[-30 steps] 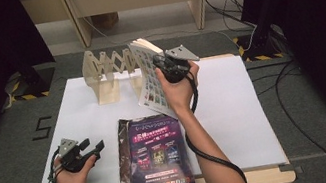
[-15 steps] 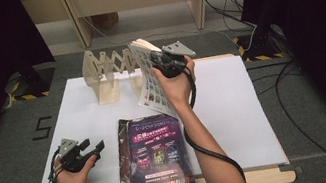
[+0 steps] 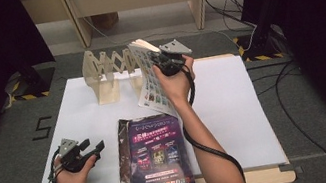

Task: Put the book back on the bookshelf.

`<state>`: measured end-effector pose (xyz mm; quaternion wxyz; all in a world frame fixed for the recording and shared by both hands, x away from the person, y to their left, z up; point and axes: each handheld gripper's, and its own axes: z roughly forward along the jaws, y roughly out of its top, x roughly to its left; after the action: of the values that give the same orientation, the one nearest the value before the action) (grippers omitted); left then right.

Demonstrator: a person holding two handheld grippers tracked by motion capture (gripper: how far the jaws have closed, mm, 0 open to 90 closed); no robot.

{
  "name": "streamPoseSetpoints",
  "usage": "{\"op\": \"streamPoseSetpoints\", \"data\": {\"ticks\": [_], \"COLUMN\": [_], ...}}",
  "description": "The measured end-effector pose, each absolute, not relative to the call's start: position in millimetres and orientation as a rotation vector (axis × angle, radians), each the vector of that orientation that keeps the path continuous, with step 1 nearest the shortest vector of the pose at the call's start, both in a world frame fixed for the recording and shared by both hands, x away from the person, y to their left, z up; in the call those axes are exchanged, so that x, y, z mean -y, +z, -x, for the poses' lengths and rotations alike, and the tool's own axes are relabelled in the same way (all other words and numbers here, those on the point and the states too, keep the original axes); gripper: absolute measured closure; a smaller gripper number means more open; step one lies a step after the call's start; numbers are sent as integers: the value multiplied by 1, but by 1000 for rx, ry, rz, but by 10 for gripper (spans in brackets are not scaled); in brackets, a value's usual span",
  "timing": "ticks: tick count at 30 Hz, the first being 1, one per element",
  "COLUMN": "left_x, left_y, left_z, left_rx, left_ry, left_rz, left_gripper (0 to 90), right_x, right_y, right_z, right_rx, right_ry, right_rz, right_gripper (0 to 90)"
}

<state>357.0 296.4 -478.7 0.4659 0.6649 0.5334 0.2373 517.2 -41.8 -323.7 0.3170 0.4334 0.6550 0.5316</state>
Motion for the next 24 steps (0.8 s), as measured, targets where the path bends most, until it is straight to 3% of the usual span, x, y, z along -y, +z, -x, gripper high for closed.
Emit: {"op": "streamPoseSetpoints", "data": {"ticks": [24], "left_x": [-296], "left_y": [-480], "left_z": [-357], "left_rx": [-1309], "left_ry": [581], "left_rz": [-1632], "left_gripper": [361], "right_x": [38], "right_y": [-315], "right_z": [-503], "right_rx": [-1600], "right_ry": [1531], "right_rz": [-1160], "right_gripper": [743]}}
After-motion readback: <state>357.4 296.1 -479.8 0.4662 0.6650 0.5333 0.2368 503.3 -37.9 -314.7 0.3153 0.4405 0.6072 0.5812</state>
